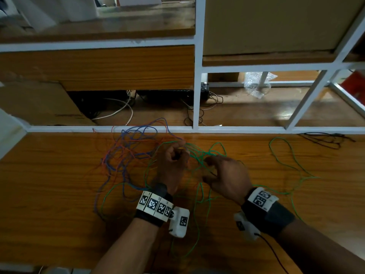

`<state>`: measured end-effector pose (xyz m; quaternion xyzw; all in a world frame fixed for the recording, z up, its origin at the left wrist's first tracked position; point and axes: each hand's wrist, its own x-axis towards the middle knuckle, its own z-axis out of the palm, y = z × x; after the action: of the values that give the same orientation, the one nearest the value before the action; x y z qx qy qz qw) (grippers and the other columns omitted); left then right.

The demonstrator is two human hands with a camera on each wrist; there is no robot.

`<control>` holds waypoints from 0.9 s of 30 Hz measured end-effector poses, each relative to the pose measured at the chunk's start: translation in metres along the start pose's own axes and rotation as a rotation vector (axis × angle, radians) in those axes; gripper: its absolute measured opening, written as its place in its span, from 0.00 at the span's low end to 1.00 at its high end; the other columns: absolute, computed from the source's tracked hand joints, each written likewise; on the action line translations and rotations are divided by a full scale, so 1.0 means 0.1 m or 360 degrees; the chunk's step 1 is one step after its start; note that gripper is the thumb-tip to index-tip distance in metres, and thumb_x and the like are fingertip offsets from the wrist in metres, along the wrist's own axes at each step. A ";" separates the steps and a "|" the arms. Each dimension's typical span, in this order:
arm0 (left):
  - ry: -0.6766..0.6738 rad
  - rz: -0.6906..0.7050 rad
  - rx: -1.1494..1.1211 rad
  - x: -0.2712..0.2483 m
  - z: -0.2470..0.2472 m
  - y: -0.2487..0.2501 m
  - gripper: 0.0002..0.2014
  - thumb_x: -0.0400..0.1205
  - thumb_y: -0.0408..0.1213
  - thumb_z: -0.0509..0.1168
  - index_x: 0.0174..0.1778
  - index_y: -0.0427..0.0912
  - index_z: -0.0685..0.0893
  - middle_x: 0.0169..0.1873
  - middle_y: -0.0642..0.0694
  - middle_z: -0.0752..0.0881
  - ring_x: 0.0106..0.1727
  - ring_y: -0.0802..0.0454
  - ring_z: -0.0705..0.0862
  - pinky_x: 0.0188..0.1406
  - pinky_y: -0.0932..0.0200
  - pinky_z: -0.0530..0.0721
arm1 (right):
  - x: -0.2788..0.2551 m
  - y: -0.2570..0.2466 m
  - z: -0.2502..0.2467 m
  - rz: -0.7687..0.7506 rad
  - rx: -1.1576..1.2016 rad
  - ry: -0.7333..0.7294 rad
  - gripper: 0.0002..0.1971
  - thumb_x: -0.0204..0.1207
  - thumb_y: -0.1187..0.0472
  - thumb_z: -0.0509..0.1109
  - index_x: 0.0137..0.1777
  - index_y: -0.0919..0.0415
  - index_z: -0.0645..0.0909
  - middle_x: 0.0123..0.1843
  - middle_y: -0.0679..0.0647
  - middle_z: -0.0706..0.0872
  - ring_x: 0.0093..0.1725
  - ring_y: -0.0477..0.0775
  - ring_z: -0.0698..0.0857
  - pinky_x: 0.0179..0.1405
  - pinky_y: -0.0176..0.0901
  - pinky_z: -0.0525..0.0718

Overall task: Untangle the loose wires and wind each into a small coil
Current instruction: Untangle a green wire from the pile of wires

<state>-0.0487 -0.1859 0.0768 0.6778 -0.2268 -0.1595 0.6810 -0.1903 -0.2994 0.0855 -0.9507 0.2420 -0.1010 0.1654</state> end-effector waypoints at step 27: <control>0.0654 -0.0594 0.0241 0.43 -0.88 -0.48 0.11 0.83 0.36 0.68 0.39 0.57 0.79 0.48 0.42 0.86 0.55 0.44 0.84 0.61 0.42 0.85 | -0.35 2.13 -0.70 0.1056 -0.0160 -0.0002 0.10 0.83 0.59 0.70 0.59 0.50 0.90 0.61 0.62 0.92 0.58 0.69 0.88 0.54 0.52 0.84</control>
<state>0.0381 -0.1348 0.0346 0.7749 0.0334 -0.1239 0.6189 -0.3305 -0.4773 0.0685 -0.8271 0.5429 -0.0290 0.1423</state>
